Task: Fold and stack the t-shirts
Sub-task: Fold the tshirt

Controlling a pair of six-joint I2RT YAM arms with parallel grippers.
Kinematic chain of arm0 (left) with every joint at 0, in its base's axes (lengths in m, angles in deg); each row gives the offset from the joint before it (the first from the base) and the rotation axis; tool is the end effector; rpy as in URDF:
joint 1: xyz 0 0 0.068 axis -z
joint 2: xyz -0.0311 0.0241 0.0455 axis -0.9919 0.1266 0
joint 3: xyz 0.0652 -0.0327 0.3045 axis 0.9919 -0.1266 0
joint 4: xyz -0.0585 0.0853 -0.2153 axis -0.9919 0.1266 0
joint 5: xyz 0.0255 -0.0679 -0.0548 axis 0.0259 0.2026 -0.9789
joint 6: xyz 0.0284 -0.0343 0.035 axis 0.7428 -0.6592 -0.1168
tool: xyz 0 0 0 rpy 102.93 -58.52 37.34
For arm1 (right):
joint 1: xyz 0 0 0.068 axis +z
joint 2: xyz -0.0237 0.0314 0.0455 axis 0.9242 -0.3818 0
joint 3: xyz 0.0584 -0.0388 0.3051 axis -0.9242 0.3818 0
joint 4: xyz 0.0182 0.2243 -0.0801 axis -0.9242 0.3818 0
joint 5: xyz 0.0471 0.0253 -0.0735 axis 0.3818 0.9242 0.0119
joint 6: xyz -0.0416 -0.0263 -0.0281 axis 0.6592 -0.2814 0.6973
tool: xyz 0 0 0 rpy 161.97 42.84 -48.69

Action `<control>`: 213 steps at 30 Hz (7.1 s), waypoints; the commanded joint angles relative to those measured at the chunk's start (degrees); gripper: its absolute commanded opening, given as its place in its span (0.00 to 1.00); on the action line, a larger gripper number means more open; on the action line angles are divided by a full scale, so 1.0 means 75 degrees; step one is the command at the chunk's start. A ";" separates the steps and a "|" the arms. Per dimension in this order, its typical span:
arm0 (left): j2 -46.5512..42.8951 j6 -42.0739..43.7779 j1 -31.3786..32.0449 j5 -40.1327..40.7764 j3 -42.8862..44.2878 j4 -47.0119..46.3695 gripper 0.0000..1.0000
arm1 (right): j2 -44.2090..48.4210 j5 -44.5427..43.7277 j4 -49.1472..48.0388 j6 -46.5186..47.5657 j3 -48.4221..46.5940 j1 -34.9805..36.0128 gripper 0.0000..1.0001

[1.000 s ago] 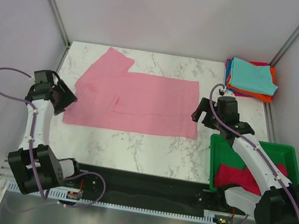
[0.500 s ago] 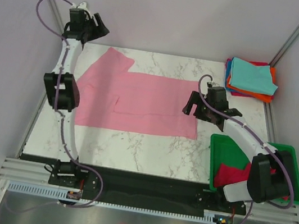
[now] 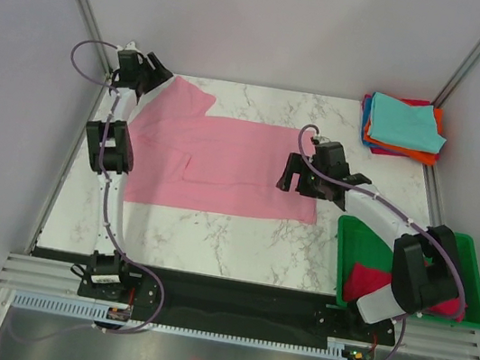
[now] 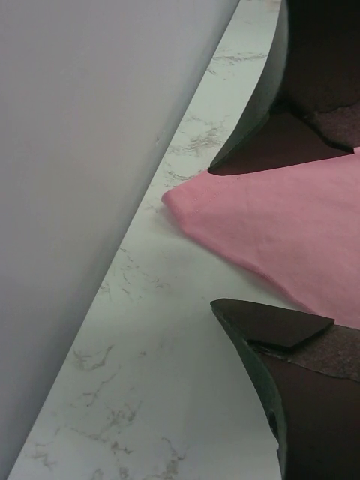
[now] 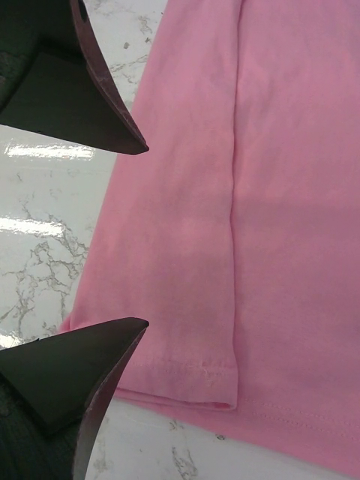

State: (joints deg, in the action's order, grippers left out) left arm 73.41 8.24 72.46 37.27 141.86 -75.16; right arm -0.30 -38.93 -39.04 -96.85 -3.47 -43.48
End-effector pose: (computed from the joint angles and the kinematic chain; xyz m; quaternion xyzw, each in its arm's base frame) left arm 0.6271 0.1012 0.1699 -0.2237 0.8050 -0.2301 0.4989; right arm 0.2751 0.1282 0.2675 -0.0041 0.9293 0.2056 0.3067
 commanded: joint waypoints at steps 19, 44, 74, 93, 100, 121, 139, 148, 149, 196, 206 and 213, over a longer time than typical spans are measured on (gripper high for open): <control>0.0357 -0.1378 0.0138 -0.1699 -0.0279 0.0291 0.46 | -0.0055 -0.0328 0.0035 0.0267 -0.0278 0.0024 0.98; -0.0018 -0.1905 0.0009 -0.1909 -0.1475 -0.0799 0.02 | -0.4272 -0.1627 0.0526 0.0700 -0.5396 -0.1300 0.96; -0.0088 -0.1871 0.0021 -0.1863 -0.1509 -0.0869 0.02 | -0.7133 -0.2343 0.0481 0.1169 -0.7532 -0.1405 0.30; -0.4634 -0.0101 0.0044 -0.1769 -0.4930 -0.0295 0.02 | -0.4183 -0.1090 -0.0585 0.1674 -0.5366 -0.1405 0.00; -0.6508 0.0215 0.0044 -0.1676 -0.6874 -0.0178 0.02 | -0.2716 -0.1007 -0.1019 0.1463 -0.3596 -0.1405 0.00; -1.0717 0.1493 -0.0612 -0.0620 -1.0966 0.0361 0.02 | -0.0313 -0.0937 -0.1277 0.1170 -0.0384 -0.1405 0.00; -1.2578 0.1294 -0.0718 0.1382 -1.2701 0.2482 0.48 | 0.0133 -0.2109 -0.0973 -0.0002 0.1246 -0.1429 0.69; -1.2629 0.0662 -0.0613 0.1020 -1.2632 0.1616 0.47 | 0.0683 -0.1629 -0.0867 -0.0296 0.0602 -0.0914 0.68; -1.2349 0.0580 -0.0438 0.1136 -1.2573 0.1546 0.46 | 0.0649 -0.1570 -0.0914 -0.0237 0.0532 -0.0774 0.68; -0.3018 0.1036 0.3970 -0.1415 -0.1700 0.1919 0.71 | -0.0935 -0.0397 -0.1350 -0.3285 -0.0381 0.5731 0.74; -0.5920 0.1003 0.3596 0.0738 -0.2479 0.3336 0.83 | 0.0612 -0.2706 0.1676 -0.2323 -0.1684 0.5114 0.81; -1.0232 0.0743 0.3044 0.0938 -0.7956 0.2787 0.81 | -0.0062 -0.2332 0.1617 -0.1398 -0.2770 0.2957 0.81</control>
State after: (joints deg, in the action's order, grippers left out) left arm 5.00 14.15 94.34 42.17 94.69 -54.90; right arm 3.92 -55.57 -28.96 -112.02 -18.72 -16.29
